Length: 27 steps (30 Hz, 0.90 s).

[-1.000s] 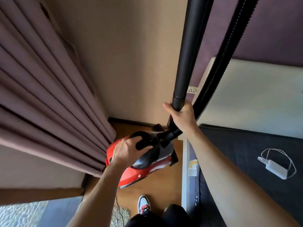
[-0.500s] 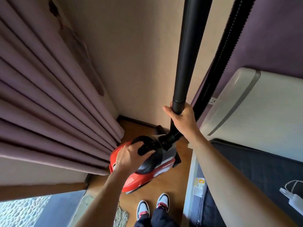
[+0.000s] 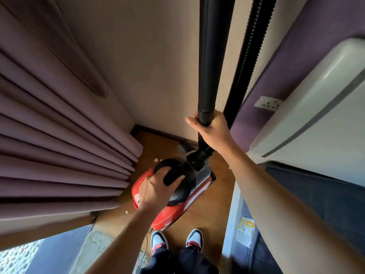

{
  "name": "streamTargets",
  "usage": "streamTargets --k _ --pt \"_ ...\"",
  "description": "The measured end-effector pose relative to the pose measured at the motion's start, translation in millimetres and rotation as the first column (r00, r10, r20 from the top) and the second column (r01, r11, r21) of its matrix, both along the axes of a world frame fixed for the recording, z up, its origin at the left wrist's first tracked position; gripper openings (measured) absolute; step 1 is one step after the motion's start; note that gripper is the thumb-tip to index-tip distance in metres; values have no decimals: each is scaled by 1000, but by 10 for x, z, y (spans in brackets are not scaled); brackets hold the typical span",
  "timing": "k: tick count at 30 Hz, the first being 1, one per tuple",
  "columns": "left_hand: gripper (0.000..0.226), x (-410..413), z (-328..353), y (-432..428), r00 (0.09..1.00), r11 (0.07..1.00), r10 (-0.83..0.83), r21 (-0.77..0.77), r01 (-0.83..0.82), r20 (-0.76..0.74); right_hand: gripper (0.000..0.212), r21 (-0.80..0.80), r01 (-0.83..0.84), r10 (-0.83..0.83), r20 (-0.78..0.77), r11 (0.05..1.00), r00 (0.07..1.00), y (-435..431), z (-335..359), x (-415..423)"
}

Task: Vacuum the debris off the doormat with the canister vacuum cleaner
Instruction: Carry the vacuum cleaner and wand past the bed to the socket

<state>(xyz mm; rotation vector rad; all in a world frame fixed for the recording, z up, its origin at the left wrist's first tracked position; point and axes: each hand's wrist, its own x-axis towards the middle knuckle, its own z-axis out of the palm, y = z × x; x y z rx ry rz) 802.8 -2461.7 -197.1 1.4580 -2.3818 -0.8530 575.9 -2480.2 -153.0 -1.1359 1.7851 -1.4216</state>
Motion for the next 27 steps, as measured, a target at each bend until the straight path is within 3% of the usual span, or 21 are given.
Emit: streamTargets --k 9,18,27 --pt "28 -49 -1751 -220 995 987 48 156 -33 -92 25 50 -91 90 30 995 996 -343 -1720 -86" --pt "28 -105 -3519 -334 984 980 89 188 -59 -156 23 53 -109 108 24 993 994 -512 -3376 -84" --pt "34 -253 -4525 -328 958 971 67 239 2 -278 21 58 -153 154 -1 986 988 -698 -4223 -252"
